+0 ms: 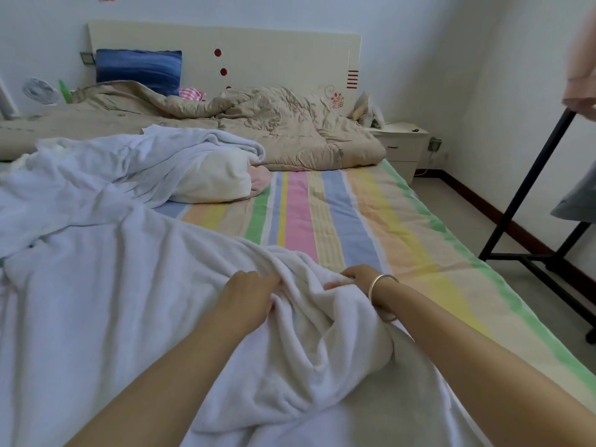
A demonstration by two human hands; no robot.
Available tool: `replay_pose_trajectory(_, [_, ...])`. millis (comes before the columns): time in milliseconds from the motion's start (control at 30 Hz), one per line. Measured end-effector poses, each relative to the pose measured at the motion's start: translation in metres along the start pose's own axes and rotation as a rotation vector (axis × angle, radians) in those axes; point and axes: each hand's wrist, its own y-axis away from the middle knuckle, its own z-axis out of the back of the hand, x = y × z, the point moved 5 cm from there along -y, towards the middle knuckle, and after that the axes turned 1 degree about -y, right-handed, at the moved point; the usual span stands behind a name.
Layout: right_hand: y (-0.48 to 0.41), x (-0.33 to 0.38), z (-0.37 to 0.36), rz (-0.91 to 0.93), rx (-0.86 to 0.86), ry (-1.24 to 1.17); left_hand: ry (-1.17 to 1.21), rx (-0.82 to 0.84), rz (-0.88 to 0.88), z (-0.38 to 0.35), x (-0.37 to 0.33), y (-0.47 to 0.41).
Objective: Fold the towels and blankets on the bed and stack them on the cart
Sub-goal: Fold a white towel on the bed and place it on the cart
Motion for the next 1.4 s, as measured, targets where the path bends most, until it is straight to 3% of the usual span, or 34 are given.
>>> replay_pose_trajectory(100, [0.012,-0.017,0.029,0.005,-0.225,0.095,-0.167,0.01,-0.011,0.003,-0.005,-0.001])
replay_pose_trajectory(167, [0.032,-0.041,0.066,-0.111,-0.47,0.224,-0.303,0.043,0.079,0.004,0.005,0.004])
replay_pose_trajectory(233, [0.052,-0.076,0.098,-0.302,-0.576,0.32,-0.377,0.079,0.242,0.002,0.029,0.013])
replay_pose_trajectory(333, [0.078,-0.114,0.111,-0.533,-0.418,0.416,-0.477,0.158,0.38,0.002,0.049,0.031])
replay_pose_trajectory(433, [0.091,-0.114,0.107,-0.574,-0.174,0.715,-0.545,0.303,0.34,0.002,0.045,0.035])
replay_pose_trajectory(500, [0.091,-0.104,0.108,-0.539,-0.142,0.853,-0.545,0.394,0.307,0.007,0.046,0.036])
replay_pose_trajectory(600, [0.073,-0.086,0.107,-0.334,-0.245,0.883,-0.315,0.476,0.39,0.018,0.055,0.039])
replay_pose_trajectory(700, [0.045,-0.059,0.087,0.056,-0.279,0.933,-0.212,0.246,0.312,0.032,0.044,0.031])
replay_pose_trajectory(800, [0.027,-0.038,0.062,0.216,-0.231,0.92,0.082,0.075,0.17,0.024,0.025,0.018])
replay_pose_trajectory(867, [0.023,-0.038,0.053,0.195,-0.189,0.882,0.264,0.113,0.109,0.014,0.009,0.012])
replay_pose_trajectory(967, [0.027,-0.046,0.059,0.129,-0.209,0.751,0.332,0.169,0.004,-0.002,-0.01,0.006])
replay_pose_trajectory(1067, [0.035,-0.058,0.077,0.031,-0.236,0.54,0.418,0.14,0.064,-0.004,-0.003,-0.001])
replay_pose_trajectory(1133, [0.045,-0.066,0.081,-0.066,-0.082,0.51,0.49,0.184,0.107,-0.002,0.001,-0.002])
replay_pose_trajectory(1200, [0.058,-0.069,0.079,-0.119,0.065,0.657,0.476,0.363,0.095,0.002,-0.003,0.003])
replay_pose_trajectory(1300, [0.069,-0.066,0.075,-0.104,0.08,1.019,0.357,0.574,0.039,0.011,-0.007,0.009])
replay_pose_trajectory(1400, [0.072,-0.063,0.07,-0.125,0.107,1.093,0.332,0.683,0.033,0.015,-0.002,0.008])
